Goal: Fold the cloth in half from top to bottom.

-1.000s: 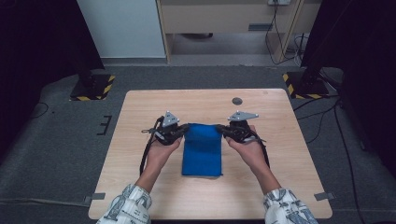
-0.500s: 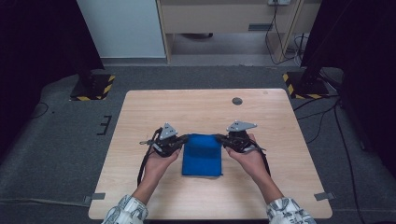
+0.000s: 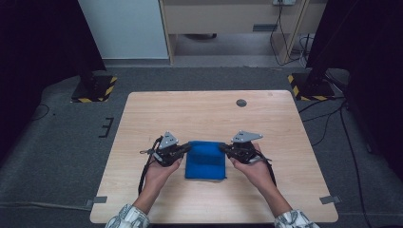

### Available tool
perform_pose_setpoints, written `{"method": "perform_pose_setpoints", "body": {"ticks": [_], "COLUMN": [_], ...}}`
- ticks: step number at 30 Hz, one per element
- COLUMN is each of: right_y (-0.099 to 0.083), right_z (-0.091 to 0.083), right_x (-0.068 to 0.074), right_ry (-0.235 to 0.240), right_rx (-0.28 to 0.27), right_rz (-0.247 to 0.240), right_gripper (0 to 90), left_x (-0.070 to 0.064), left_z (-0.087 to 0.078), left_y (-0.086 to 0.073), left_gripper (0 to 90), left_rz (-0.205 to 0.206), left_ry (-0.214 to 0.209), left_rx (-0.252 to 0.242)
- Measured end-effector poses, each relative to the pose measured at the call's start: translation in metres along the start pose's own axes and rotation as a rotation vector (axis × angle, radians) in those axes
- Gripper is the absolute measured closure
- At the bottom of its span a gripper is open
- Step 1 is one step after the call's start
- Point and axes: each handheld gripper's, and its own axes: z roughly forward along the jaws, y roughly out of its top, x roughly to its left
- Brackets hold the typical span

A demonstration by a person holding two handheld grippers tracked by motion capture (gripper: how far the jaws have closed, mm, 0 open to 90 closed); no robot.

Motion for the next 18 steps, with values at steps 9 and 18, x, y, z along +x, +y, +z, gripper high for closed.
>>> {"method": "perform_pose_setpoints", "body": {"ticks": [9, 18], "right_y": [-0.001, -0.018], "right_z": [-0.004, -0.003], "right_x": [0.007, 0.010], "right_ry": [0.018, 0.029], "right_rx": [-0.007, 0.010], "right_rz": [-0.014, -0.009], "right_gripper": [86.4, 86.3], "left_x": [-0.005, -0.011], "left_z": [-0.009, -0.006], "left_y": [-0.004, -0.012], "left_gripper": [86.5, 85.7], "left_rz": [-0.015, -0.007], "left_ry": [-0.024, -0.025], "left_rx": [-0.008, 0.021]}}
